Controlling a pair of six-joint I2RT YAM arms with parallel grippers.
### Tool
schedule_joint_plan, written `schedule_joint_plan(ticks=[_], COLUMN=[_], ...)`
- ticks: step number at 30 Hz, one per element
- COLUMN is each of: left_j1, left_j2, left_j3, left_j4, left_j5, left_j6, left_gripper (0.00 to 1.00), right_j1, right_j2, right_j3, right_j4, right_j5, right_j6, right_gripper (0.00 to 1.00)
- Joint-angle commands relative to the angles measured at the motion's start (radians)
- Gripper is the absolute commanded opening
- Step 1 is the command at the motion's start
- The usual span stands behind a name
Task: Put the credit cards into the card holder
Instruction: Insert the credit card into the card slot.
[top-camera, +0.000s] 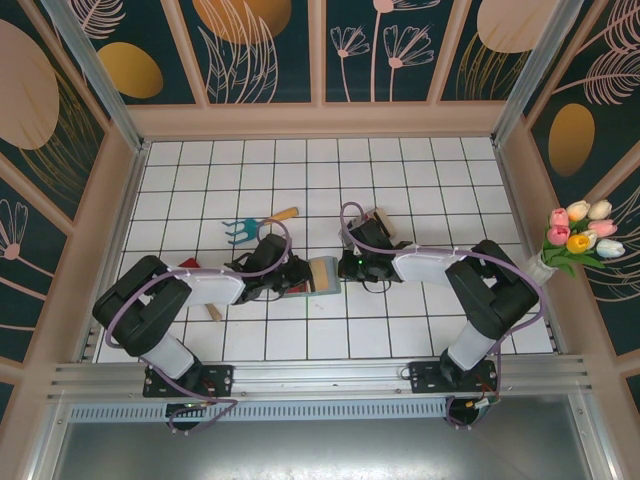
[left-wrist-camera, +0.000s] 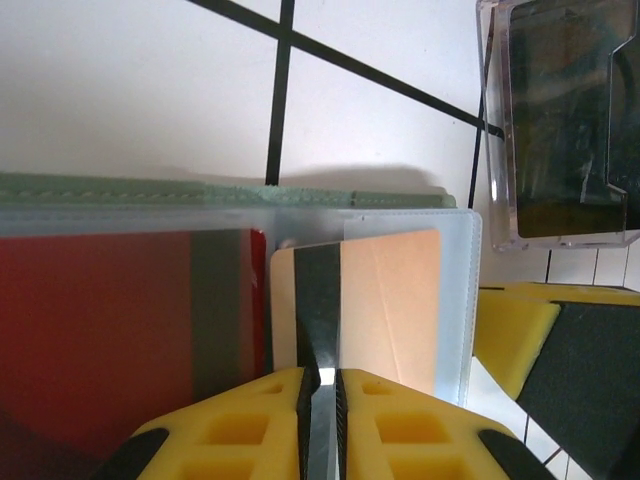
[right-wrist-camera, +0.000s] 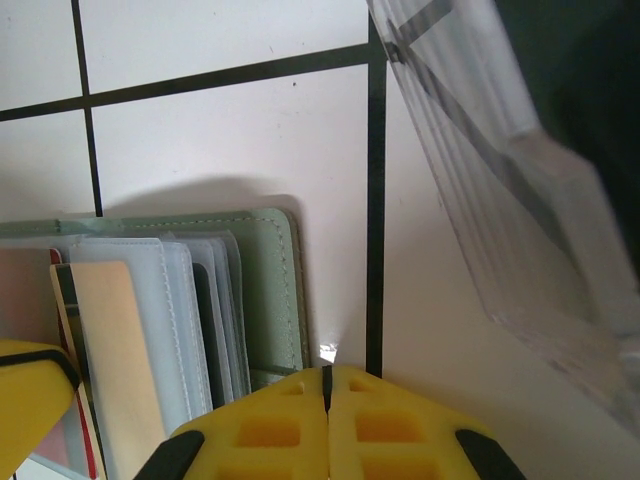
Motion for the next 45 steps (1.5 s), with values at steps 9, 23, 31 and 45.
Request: schedule_joint_plan(ticks=[9,23,31,45], left_j1=[-0.003,-0.003,-0.002,-0.002], left_j2=[-0.066,0.030,0.071,0.061], left_j3=[0.005,0.071,0.092,0.062], left_j4=[-0.104,-0.085,-0.081,0.093], left_j5=[-0.087,-0.030,0.004,0.127], left_j6=[0.043,0.059,0.061,0.026], left_gripper=[0.34,0.35,0.29,0.29], right_j1=[0.018,0.021,0.024,0.023], right_j2=[0.040,0.054,0.058,0.054], right_j3=[0.011,0.018,0.021,0.025], right_j4=[-0.088,-0.094,-0.091,-0.093], right_j5=[0.042,0.052,0.052,0.053], right_j6=[-0.014,-0.020,-0.018,-0.017], right_gripper=[0.07,0.07,0.07,0.07])
